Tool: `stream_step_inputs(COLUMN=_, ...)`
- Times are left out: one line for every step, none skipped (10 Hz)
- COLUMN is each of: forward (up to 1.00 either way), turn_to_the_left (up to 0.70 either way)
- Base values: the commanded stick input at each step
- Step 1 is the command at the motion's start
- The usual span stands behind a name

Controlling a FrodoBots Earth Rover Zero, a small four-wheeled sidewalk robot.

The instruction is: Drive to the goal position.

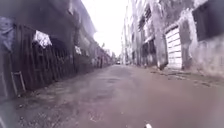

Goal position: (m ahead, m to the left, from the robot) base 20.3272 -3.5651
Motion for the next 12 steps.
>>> stream_step_inputs(forward=0.6, turn_to_the_left=-0.13)
stream_step_inputs(forward=0.6, turn_to_the_left=-0.09)
stream_step_inputs(forward=0.6, turn_to_the_left=-0.03)
stream_step_inputs(forward=0.6, turn_to_the_left=0.0)
stream_step_inputs(forward=0.6, turn_to_the_left=0.0)
stream_step_inputs(forward=0.6, turn_to_the_left=0.0)
stream_step_inputs(forward=0.6, turn_to_the_left=0.0)
stream_step_inputs(forward=0.6, turn_to_the_left=0.0)
stream_step_inputs(forward=0.6, turn_to_the_left=0.0)
stream_step_inputs(forward=0.6, turn_to_the_left=0.0)
stream_step_inputs(forward=0.6, turn_to_the_left=0.0)
stream_step_inputs(forward=0.6, turn_to_the_left=0.0)
